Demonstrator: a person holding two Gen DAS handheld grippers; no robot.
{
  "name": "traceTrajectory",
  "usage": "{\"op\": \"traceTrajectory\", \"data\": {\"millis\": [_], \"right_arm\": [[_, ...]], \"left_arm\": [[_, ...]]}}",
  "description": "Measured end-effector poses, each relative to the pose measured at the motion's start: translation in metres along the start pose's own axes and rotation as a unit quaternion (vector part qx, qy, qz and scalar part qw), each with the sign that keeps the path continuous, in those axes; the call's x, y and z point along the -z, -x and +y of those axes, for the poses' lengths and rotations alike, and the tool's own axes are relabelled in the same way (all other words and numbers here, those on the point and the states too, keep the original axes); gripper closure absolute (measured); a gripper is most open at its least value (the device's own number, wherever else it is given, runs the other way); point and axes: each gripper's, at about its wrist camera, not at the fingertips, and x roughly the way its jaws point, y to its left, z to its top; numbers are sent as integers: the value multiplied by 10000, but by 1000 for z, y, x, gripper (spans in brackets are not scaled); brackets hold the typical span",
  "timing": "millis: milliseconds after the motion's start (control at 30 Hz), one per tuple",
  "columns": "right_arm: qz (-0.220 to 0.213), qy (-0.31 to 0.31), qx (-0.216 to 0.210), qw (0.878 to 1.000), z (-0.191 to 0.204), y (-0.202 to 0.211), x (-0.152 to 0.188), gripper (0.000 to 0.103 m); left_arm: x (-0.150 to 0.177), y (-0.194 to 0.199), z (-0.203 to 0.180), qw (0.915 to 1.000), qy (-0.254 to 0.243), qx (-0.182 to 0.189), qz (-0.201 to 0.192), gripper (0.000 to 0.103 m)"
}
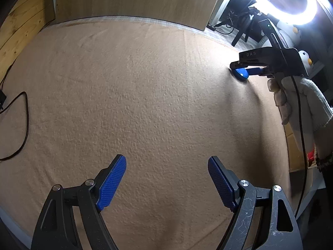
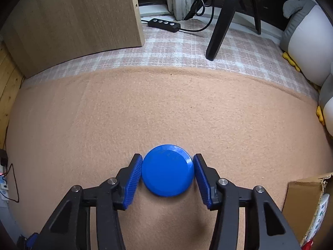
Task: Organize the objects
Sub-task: 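Carry the blue tin with the right gripper into the box and open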
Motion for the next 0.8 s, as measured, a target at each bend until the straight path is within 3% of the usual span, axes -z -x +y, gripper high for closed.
{"op": "traceTrajectory", "data": {"millis": [333,600,800], "right_arm": [[-25,78,-257,9996,-6,21,25,57],[-340,64,-583,9977,-27,75,67,57],[-625,-218,-770,9948,-66,114,97,57]], "left_arm": [[-9,-3,-19,9999,-124,115,-36,19],[-14,-7,-48,9989,-364,287,-42,19],[-17,-12,-75,9974,-593,421,-17,19]]}}
